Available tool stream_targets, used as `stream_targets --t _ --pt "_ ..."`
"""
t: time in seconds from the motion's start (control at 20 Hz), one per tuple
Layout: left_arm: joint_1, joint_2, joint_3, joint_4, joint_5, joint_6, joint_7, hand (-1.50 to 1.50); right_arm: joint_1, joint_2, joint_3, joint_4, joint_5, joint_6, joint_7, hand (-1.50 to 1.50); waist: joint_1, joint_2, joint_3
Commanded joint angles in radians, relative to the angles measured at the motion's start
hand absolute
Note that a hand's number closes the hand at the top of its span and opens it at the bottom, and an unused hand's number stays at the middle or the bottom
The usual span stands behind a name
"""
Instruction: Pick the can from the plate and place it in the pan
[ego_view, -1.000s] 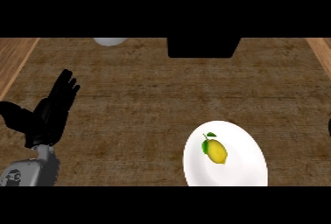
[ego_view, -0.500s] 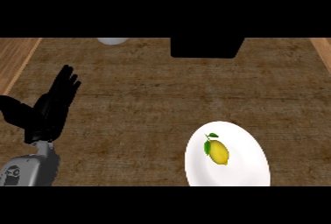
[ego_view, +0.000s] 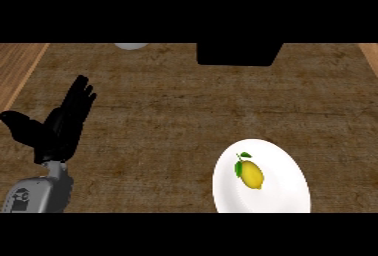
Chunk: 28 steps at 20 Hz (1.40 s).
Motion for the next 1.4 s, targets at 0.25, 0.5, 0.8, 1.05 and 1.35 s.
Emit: stream_targets --t 0.25,0.5,0.8,1.05,1.35 --pt "0.044 0.017 0.024 -0.019 0.02 -0.024 -0.011 0.0 -0.034 -0.015 -0.109 0.145 -0.107 0.076 -0.179 -1.5 -0.012 -0.004 0.001" --pt "0.015 0.003 0.021 0.013 -0.003 0.0 -0.025 0.0 -0.041 -0.093 -0.224 0.193 -0.235 0.292 -0.226 -1.5 -0.028 -0.004 0.002" --pt "-0.004 0.025 0.048 -0.01 0.016 0.002 0.017 0.0 0.064 -0.204 -0.328 0.259 -0.344 0.555 -0.273 -1.5 -0.041 -0.006 0.005" --pt "0.042 0.015 0.047 -0.015 0.008 0.009 -0.001 0.0 0.166 -0.247 -0.369 0.269 -0.398 0.776 -0.33 -1.5 -0.06 -0.014 0.005" --pt "0.034 0.021 0.055 -0.028 0.016 0.013 0.028 0.0 0.25 -0.264 -0.372 0.217 -0.42 0.868 -0.358 -1.5 -0.073 -0.018 0.006"
